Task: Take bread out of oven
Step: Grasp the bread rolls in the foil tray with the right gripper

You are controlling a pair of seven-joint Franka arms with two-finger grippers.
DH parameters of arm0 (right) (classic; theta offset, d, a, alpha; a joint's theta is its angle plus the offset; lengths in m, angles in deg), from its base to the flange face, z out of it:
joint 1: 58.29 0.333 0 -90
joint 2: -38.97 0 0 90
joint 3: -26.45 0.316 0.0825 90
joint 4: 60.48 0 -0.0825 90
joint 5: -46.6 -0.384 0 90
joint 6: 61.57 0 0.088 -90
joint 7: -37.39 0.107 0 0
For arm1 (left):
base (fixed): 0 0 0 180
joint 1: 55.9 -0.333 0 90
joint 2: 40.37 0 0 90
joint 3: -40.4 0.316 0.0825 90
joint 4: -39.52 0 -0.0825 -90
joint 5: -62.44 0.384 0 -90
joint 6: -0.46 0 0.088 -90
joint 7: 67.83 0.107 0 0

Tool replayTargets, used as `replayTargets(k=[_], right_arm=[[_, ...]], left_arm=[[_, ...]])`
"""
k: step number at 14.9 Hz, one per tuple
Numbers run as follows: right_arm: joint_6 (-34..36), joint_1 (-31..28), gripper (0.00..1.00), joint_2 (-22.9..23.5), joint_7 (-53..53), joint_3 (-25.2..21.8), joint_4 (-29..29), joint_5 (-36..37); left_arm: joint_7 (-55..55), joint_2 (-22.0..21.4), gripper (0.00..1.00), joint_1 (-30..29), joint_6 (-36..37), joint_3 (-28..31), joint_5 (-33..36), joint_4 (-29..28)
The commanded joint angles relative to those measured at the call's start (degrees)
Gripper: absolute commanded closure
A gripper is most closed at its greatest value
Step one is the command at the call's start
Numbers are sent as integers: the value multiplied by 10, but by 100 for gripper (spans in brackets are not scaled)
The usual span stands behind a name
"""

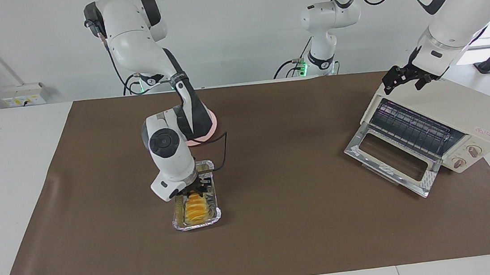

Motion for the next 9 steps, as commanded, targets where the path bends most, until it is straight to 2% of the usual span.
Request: replayTargets(k=[1,4,9], right_arm=[[6,-6,100,-8,2,3,-1,7],[52,-10,100,-10,2,3,33,1],[109,-11,100,-42,3,4,52,-3]], left_arm=[[1,-12,0,4,-5,4,5,-13],[1,-12,0,4,-5,4,5,-13],[1,-12,0,4,-5,4,5,-13]])
